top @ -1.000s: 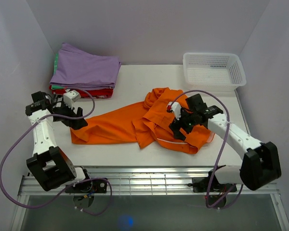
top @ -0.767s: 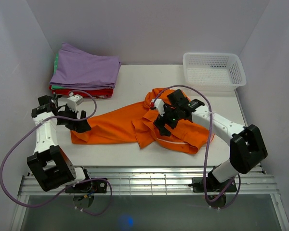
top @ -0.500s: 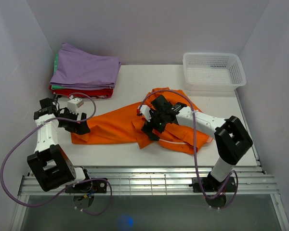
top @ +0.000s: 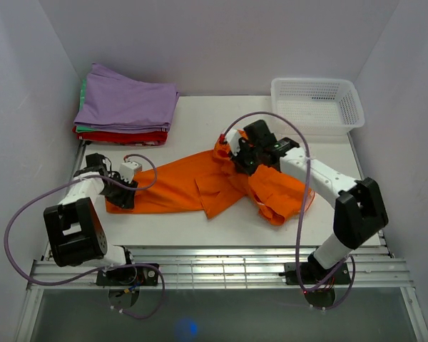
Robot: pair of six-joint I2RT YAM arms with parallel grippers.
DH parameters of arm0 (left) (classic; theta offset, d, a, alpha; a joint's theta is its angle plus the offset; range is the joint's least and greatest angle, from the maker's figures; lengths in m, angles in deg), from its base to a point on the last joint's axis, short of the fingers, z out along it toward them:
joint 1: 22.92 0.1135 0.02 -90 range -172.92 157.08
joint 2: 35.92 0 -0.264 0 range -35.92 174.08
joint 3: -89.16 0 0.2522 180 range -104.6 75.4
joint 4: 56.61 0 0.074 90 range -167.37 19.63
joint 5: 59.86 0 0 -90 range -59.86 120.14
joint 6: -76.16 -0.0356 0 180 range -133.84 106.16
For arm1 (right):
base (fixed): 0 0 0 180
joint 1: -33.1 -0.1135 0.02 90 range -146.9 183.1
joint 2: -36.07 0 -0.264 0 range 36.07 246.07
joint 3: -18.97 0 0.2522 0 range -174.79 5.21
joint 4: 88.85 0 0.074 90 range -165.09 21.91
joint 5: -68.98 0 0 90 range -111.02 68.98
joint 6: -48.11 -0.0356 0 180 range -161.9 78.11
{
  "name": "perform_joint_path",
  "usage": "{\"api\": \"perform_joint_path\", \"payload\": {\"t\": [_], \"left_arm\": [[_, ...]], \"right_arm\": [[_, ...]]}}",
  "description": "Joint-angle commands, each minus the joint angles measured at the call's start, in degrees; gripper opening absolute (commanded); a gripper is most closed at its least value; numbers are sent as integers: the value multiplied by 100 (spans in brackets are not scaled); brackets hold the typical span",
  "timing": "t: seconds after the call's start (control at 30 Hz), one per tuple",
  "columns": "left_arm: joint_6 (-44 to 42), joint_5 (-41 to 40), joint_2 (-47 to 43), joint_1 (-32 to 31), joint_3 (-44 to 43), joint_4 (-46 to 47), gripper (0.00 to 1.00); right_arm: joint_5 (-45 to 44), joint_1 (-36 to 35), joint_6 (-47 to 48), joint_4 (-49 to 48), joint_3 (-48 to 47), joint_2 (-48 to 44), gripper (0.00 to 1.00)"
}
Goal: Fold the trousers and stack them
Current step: Flatten the trousers out
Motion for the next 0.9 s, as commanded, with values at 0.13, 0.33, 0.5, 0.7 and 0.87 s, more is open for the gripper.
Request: {"api": "perform_joint_path", "payload": {"t": [0.13, 0.33, 0.5, 0.7, 0.87], "left_arm": [[-290, -1007, 415, 18, -227, 1023, 5], [-1668, -1210, 423, 466, -771, 716, 0], [-2750, -1298, 906, 1265, -1623, 531, 0], [-2690, -1063, 2031, 1565, -3596, -203, 21], [-2954, 1292, 1604, 1304, -4745, -2605, 98]], "right_arm": [[356, 1616, 200, 42, -656, -1499, 8], [286, 3207, 472, 340, -550, -2352, 8], [548, 4569, 780, 569, -656, -2415, 8], [803, 5378, 1202, 604, -428, -2169, 8], [1348, 5432, 1474, 885, -94, -2107, 8]]}}
